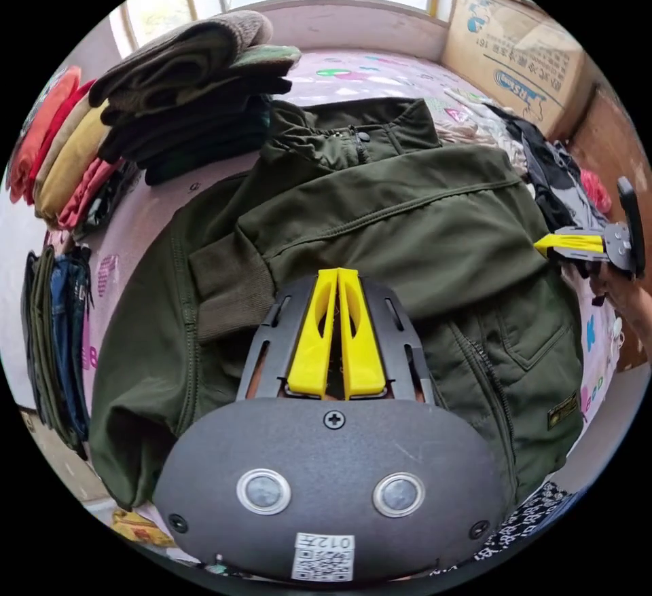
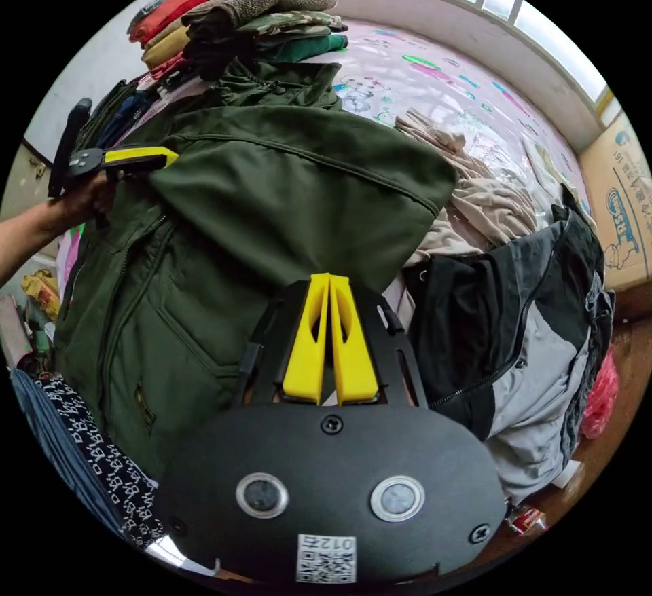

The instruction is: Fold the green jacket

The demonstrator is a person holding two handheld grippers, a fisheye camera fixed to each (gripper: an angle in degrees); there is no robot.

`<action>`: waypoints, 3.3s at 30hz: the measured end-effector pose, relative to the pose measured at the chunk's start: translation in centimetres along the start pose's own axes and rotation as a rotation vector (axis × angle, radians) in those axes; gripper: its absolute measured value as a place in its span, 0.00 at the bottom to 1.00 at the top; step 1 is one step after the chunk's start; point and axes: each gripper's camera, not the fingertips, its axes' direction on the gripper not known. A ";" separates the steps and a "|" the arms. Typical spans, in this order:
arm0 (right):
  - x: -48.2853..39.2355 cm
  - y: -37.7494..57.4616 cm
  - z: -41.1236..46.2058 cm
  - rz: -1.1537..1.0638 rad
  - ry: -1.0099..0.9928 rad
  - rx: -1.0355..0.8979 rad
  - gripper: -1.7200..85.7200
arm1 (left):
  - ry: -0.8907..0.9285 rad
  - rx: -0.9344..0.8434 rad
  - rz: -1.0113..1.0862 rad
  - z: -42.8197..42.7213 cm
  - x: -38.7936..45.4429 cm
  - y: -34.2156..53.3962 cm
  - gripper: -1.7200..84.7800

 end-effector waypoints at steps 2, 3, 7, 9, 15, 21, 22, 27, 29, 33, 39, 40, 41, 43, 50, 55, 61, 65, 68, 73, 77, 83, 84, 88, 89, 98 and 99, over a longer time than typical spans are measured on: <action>-0.4 -0.8 -0.1 0.037 -0.014 -0.037 0.02 | -0.034 -0.058 0.023 -0.7 0.9 0.1 0.02; -1.0 -1.3 -0.3 0.048 -0.009 -0.060 0.02 | -0.031 -0.066 0.036 -1.7 1.3 0.6 0.02; -6.3 -0.2 -5.0 0.024 0.063 0.032 0.02 | 0.070 -0.026 0.095 -6.6 3.9 6.5 0.02; -10.1 1.7 -7.9 -0.037 -0.118 0.114 0.02 | 0.141 -0.041 0.139 -7.8 6.0 10.3 0.02; -26.1 8.4 -6.8 -0.399 -0.144 -0.128 0.02 | -0.003 -0.219 0.213 -7.2 10.6 20.3 0.02; -30.5 10.4 -6.2 -0.482 -0.023 -0.188 0.02 | -0.141 -0.249 0.295 -7.2 12.5 24.7 0.02; -31.2 10.4 -6.4 -0.498 -0.004 -0.208 0.02 | -0.175 -0.253 0.337 -7.2 13.2 25.6 0.02; -33.9 10.6 -7.2 -0.543 0.046 -0.300 0.02 | -0.202 -0.247 0.389 -7.7 15.1 28.3 0.02; -34.6 10.6 -7.6 -0.526 0.027 -0.305 0.02 | -0.199 -0.251 0.392 -7.8 15.7 29.1 0.02; -35.3 11.5 -11.4 -0.383 -0.044 -0.179 0.02 | -0.149 -0.286 0.244 -9.5 16.4 30.2 0.02; -37.8 21.8 -19.9 -0.365 -0.095 -0.039 0.05 | -0.038 -0.104 0.270 -17.0 21.0 37.9 0.02; -38.9 24.6 -20.6 -0.385 -0.049 -0.048 0.07 | -0.076 -0.109 0.319 -17.7 22.5 40.1 0.02; -39.4 25.9 -20.9 -0.396 -0.028 -0.053 0.08 | -0.087 -0.110 0.341 -18.0 23.2 41.2 0.02; -41.9 30.6 -21.9 -0.444 0.020 -0.063 0.09 | -0.097 -0.118 0.386 -19.0 25.7 45.1 0.03; -48.3 36.9 -21.7 -0.562 0.025 -0.096 0.12 | -0.126 -0.156 0.403 -19.7 29.9 52.5 0.08; -50.9 38.2 -21.6 -0.571 0.100 -0.060 0.09 | -0.259 -0.156 0.456 -19.9 33.0 56.9 0.12; -53.7 39.4 -23.1 -0.599 0.175 -0.020 0.04 | -0.356 -0.139 0.401 -20.3 34.9 60.6 0.12; -55.3 40.1 -23.5 -0.631 0.196 -0.023 0.03 | -0.372 -0.146 0.407 -19.8 36.3 62.5 0.12; -56.1 40.4 -24.2 -0.656 0.203 -0.015 0.03 | -0.389 -0.125 0.413 -19.5 37.6 63.4 0.10; -56.3 40.3 -25.0 -0.623 0.162 -0.032 0.03 | -0.468 -0.104 0.415 -19.2 39.8 63.7 0.05; -55.8 40.3 -26.1 -0.616 0.122 -0.055 0.03 | -0.494 -0.098 0.400 -19.8 40.2 64.1 0.03; -55.2 40.7 -27.8 -0.628 0.109 -0.070 0.03 | -0.490 -0.133 0.419 -20.5 39.6 65.2 0.02; -55.1 40.7 -28.0 -0.622 0.104 -0.071 0.03 | -0.483 -0.133 0.429 -20.6 39.7 65.3 0.02; -54.7 40.9 -28.6 -0.630 0.099 -0.103 0.03 | -0.457 -0.150 0.484 -20.3 40.7 65.4 0.02; -54.6 40.9 -28.6 -0.629 0.099 -0.107 0.03 | -0.445 -0.156 0.491 -20.3 40.8 65.5 0.02; -50.9 40.7 -29.4 -0.550 0.001 -0.149 0.03 | -0.356 -0.159 0.488 -20.4 40.8 65.3 0.02; -50.4 40.9 -30.4 -0.550 -0.008 -0.139 0.03 | -0.325 -0.125 0.440 -21.6 40.1 65.2 0.02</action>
